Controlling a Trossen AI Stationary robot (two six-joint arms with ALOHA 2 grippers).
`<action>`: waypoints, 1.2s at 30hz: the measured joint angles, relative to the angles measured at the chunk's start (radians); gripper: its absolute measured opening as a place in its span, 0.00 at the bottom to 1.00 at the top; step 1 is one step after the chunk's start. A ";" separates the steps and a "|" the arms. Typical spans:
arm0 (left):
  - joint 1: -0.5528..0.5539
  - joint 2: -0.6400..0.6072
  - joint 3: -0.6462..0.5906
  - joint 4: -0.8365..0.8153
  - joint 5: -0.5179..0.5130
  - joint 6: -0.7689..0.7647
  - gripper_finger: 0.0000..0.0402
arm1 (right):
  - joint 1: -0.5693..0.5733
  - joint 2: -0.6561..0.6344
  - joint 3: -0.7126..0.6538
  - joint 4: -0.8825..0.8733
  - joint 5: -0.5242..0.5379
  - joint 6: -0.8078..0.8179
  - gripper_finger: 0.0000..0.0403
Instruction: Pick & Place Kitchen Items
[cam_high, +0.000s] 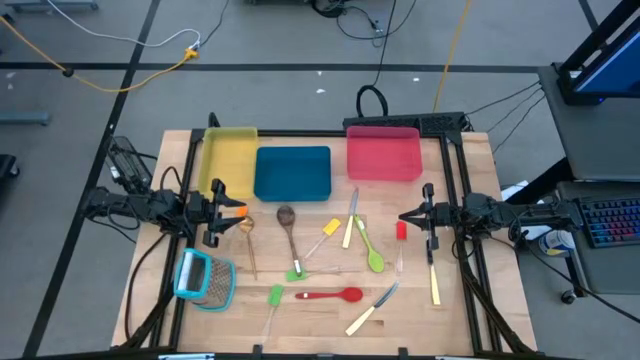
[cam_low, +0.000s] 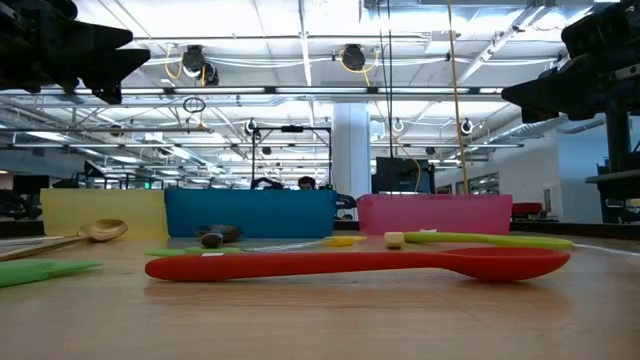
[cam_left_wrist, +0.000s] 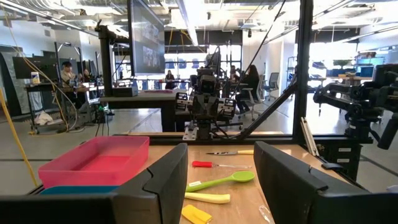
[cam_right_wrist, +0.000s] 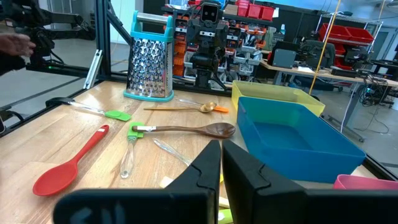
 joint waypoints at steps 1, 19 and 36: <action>0.000 0.000 0.000 0.000 0.000 0.000 0.48 | 0.000 0.000 0.000 0.000 0.000 0.000 0.02; 0.000 0.000 0.000 0.018 -0.009 0.194 0.48 | 0.000 0.000 0.000 0.000 0.000 0.000 0.02; 0.000 0.000 0.000 0.029 -0.009 0.187 0.48 | 0.000 0.000 0.000 0.000 0.000 0.000 0.02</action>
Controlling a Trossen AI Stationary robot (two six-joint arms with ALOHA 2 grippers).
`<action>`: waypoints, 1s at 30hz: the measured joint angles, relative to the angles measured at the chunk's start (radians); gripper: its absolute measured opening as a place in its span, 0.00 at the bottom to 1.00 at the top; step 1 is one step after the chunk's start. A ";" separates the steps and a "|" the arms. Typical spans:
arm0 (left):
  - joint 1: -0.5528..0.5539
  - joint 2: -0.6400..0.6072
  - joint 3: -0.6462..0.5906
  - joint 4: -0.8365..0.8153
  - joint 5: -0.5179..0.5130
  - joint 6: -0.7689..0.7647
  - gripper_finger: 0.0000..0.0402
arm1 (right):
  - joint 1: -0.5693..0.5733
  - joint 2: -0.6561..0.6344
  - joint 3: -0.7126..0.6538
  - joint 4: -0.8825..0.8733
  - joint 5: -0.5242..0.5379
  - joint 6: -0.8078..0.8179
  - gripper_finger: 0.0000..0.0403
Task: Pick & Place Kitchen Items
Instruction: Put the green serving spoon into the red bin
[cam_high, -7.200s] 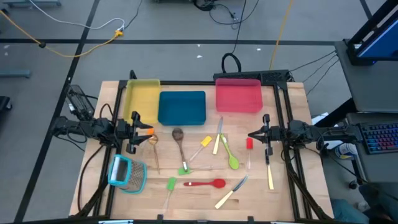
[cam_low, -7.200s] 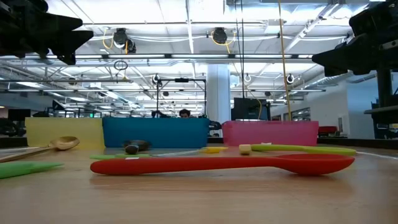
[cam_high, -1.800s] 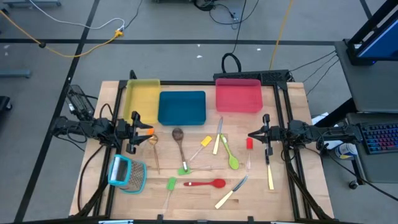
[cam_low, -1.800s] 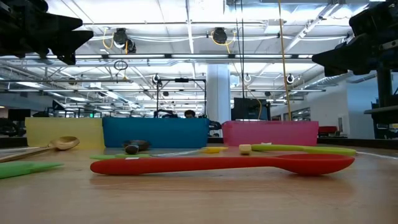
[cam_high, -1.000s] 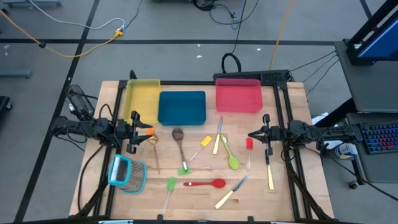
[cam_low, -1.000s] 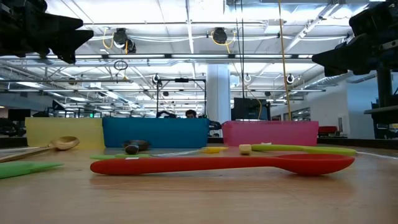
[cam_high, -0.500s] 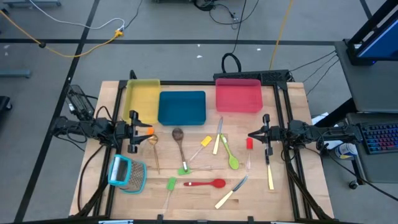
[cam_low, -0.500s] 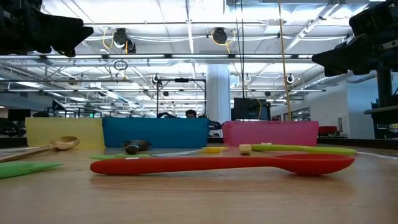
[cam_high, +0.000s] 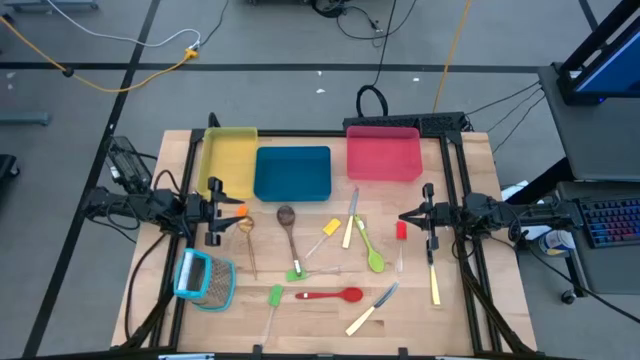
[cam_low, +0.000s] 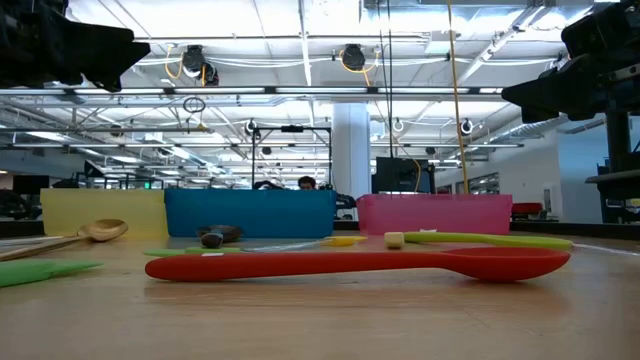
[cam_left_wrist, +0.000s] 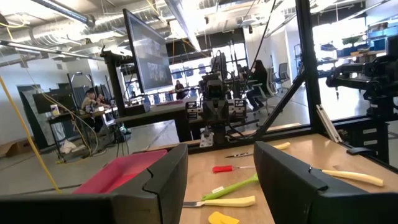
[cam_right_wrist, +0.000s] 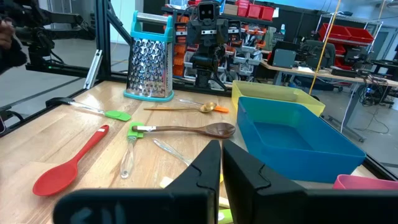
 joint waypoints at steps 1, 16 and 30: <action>0.000 0.000 0.000 0.002 0.000 -0.002 0.48 | 0.000 0.000 0.000 0.000 0.000 0.000 0.02; 0.000 0.000 0.000 -0.003 0.010 -0.095 0.48 | 0.000 0.001 0.000 0.093 0.000 -0.001 0.02; 0.000 0.000 0.000 -0.002 0.001 -0.183 0.48 | 0.000 0.011 0.000 0.457 0.082 -0.312 0.02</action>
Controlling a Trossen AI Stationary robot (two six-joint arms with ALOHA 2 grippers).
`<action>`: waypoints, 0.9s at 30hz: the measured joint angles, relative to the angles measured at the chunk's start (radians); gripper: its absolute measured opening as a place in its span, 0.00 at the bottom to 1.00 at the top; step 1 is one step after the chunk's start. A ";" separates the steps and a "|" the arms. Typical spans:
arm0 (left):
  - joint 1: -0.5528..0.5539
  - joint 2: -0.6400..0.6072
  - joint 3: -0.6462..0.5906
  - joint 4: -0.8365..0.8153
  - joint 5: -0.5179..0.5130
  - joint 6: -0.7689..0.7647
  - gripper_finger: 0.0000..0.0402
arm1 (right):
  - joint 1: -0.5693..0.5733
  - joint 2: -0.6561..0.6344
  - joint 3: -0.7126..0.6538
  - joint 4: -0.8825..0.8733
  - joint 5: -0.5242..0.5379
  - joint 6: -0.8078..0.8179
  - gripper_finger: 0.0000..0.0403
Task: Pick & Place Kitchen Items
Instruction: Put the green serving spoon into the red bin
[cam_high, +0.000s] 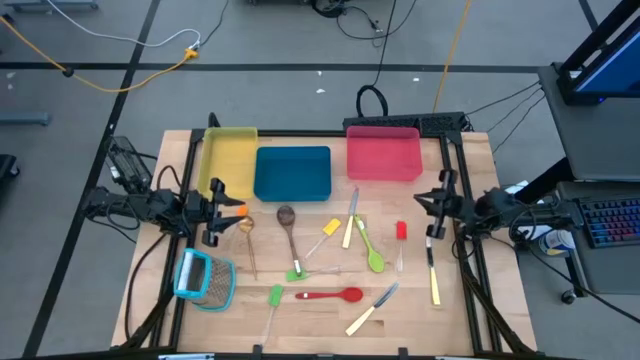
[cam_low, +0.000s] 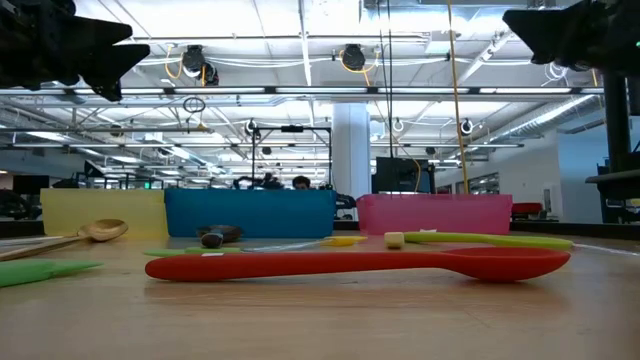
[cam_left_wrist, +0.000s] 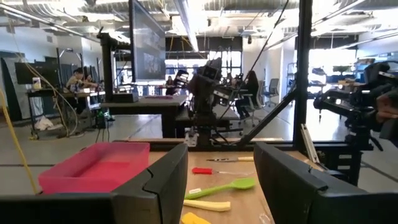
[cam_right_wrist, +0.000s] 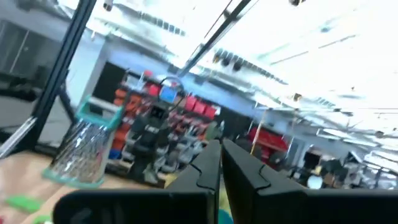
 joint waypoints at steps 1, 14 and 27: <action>0.000 0.000 0.000 0.000 -0.011 0.000 0.48 | 0.000 0.004 0.000 0.008 -0.007 0.000 0.02; 0.000 0.000 0.000 0.029 -0.214 -0.083 0.48 | 0.000 0.257 0.000 0.219 -0.003 0.197 0.15; 0.000 0.000 0.000 0.029 -0.203 -0.021 0.48 | 0.001 0.696 0.202 0.192 0.024 0.430 0.34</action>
